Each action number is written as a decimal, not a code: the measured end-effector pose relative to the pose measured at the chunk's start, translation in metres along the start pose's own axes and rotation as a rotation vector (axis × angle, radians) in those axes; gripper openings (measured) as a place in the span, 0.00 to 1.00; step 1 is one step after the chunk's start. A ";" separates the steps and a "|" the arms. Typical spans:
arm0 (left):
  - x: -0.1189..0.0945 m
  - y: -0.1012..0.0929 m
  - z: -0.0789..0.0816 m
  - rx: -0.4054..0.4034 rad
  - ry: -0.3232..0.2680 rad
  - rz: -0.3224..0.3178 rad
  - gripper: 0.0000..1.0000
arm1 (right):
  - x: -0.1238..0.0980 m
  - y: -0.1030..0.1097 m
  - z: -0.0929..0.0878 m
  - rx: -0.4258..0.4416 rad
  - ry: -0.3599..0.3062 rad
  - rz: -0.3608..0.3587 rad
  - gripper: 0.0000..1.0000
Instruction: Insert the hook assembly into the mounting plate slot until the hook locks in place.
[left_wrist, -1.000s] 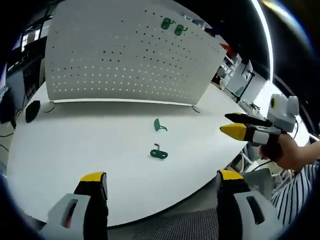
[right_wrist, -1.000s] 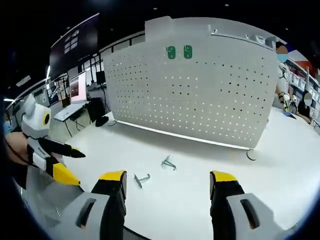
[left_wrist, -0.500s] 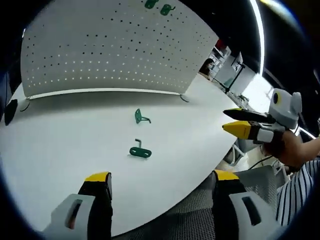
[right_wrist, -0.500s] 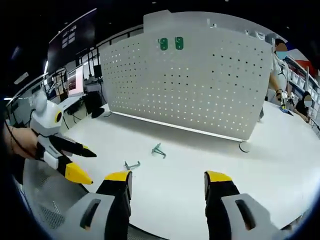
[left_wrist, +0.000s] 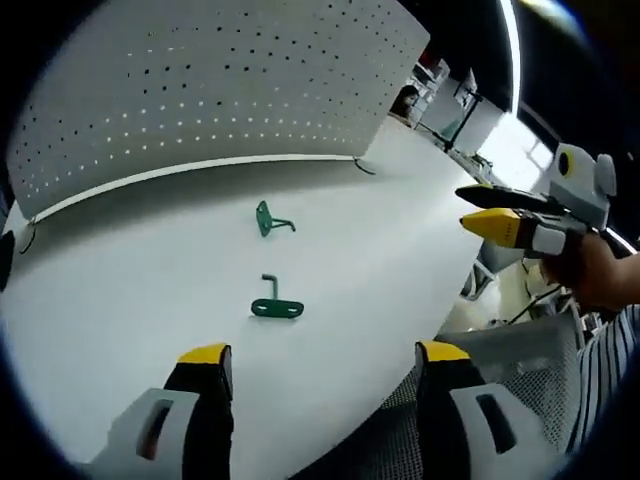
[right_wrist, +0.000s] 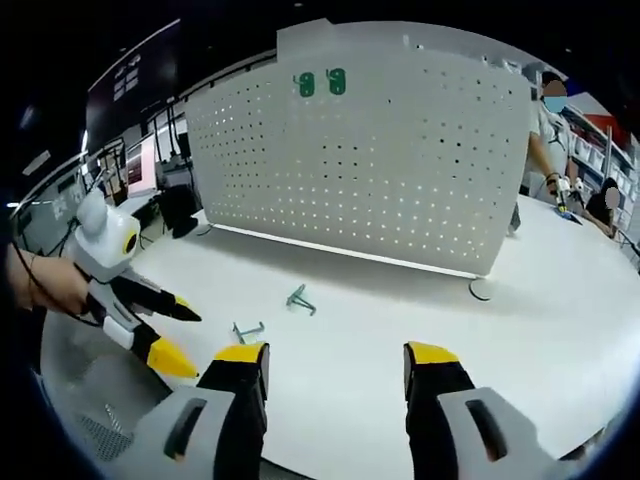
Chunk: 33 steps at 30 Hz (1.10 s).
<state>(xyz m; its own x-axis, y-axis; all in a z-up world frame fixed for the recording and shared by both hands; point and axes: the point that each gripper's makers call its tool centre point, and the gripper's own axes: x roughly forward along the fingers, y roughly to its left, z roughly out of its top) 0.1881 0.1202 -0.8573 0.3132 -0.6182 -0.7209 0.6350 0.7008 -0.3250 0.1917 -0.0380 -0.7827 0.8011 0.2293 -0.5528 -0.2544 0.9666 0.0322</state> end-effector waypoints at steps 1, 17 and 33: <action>0.001 0.002 0.000 0.004 0.004 0.010 0.76 | 0.000 0.000 -0.001 0.002 0.004 0.002 0.52; 0.030 -0.002 0.018 -0.171 -0.110 0.013 0.64 | 0.002 -0.007 -0.007 0.013 0.016 -0.001 0.48; 0.050 0.009 0.019 -0.082 -0.069 0.110 0.50 | 0.002 -0.012 -0.009 -0.002 0.012 0.000 0.44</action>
<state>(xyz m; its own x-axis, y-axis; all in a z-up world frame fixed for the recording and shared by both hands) 0.2233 0.0890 -0.8846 0.4271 -0.5571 -0.7122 0.5356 0.7905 -0.2972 0.1913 -0.0502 -0.7916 0.7947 0.2278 -0.5626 -0.2555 0.9663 0.0305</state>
